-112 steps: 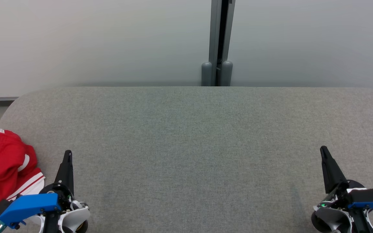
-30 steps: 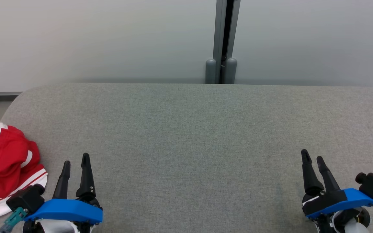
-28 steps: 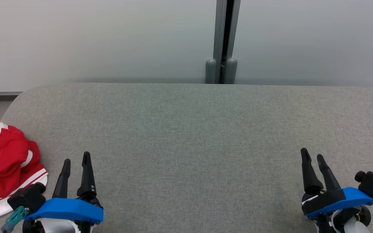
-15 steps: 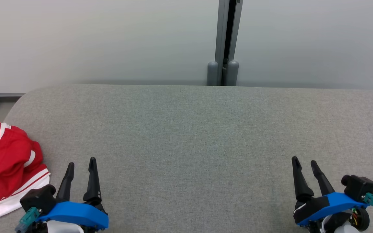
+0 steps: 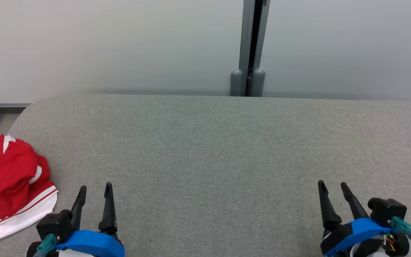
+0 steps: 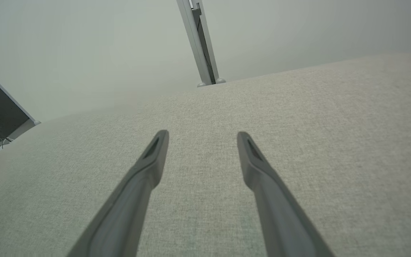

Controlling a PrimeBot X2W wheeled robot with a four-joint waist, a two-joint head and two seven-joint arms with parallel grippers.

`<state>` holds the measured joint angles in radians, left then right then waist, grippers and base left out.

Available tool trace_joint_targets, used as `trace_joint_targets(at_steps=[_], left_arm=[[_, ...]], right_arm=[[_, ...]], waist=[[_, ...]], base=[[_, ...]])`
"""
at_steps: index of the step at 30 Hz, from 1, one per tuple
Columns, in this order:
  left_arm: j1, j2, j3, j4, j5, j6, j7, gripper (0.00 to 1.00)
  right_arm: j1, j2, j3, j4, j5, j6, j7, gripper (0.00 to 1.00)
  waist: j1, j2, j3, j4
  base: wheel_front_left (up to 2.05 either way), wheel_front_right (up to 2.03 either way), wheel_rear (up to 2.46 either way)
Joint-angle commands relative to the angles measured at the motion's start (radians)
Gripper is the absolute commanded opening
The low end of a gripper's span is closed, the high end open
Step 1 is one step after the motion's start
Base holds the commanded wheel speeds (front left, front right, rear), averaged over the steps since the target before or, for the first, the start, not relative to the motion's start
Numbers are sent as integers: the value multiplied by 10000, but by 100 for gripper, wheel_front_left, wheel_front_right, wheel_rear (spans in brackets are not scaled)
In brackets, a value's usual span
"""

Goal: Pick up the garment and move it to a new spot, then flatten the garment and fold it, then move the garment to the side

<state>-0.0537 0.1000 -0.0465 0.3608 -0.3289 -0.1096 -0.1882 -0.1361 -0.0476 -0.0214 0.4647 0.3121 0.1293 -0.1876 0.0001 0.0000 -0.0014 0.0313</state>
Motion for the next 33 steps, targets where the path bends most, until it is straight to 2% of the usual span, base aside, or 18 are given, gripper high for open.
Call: trace_joint_targets(at_steps=[1, 27, 33], left_arm=[[0, 36, -44, -28, 273, 38, -109, 100], [267, -103, -136, 5, 2410, 6, -626, 100], [262, -139, -55, 42, 2814, 55, -731, 100]], right_arm=[[25, -28, 23, 1, -271, 20, -111, 100], [348, -44, -444, 474, -2503, 15, -625, 100], [271, -46, -371, 619, -3048, 16, -736, 100]], waist=[[-1, 0, -3, 9], [-1, 0, 24, 74], [-1, 0, 119, 391]], base=[[0, 0, 0], [0, 0, 0], [0, 0, 0]])
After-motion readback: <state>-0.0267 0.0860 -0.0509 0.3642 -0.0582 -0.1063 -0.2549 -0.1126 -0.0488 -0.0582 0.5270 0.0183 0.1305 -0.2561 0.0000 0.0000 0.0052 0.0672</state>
